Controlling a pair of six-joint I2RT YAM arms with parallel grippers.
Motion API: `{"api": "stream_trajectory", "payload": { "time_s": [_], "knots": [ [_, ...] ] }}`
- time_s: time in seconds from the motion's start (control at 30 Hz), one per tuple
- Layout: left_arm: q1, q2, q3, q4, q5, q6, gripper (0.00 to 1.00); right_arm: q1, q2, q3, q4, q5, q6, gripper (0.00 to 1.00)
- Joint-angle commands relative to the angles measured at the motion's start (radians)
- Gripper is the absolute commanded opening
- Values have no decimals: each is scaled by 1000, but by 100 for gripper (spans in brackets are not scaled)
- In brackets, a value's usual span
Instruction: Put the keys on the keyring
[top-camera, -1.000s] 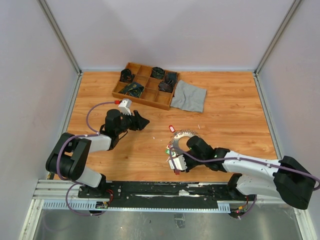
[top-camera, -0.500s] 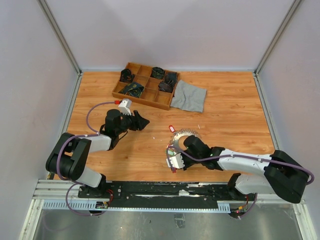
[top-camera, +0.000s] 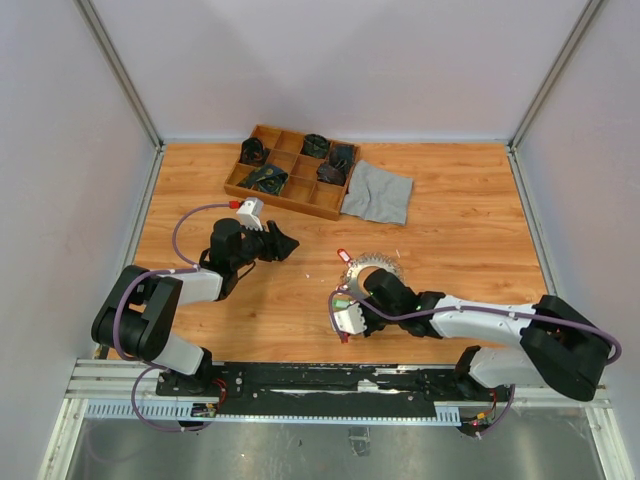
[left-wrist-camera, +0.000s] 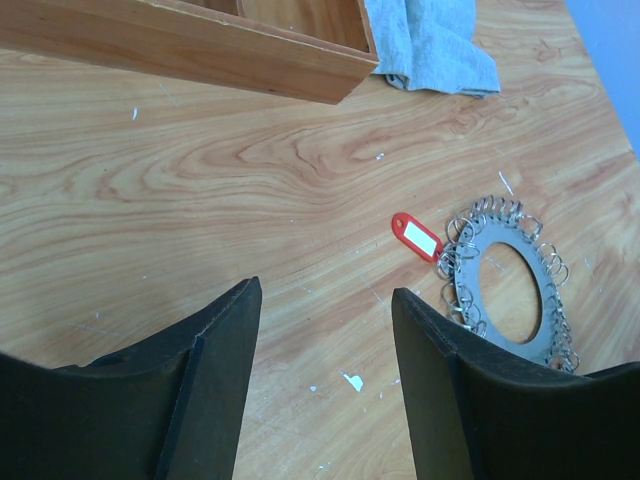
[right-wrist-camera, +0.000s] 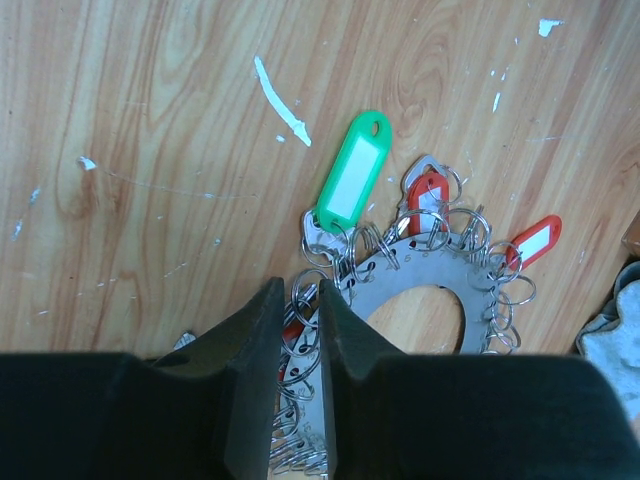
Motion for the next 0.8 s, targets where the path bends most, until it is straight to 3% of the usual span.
{"api": "stream_trajectory", "payload": {
  "time_s": [0.0,0.33,0.77],
  "knots": [
    [9,0,14,20,-3,17,60,13,19,31,-16,26,-20,20],
    [9,-1,14,20,-3,17,60,11,27,45,-26,69,13,1],
    [9,-3,13,17,-2,21,60,-15,-72,44,9,36,111,1]
  ]
}}
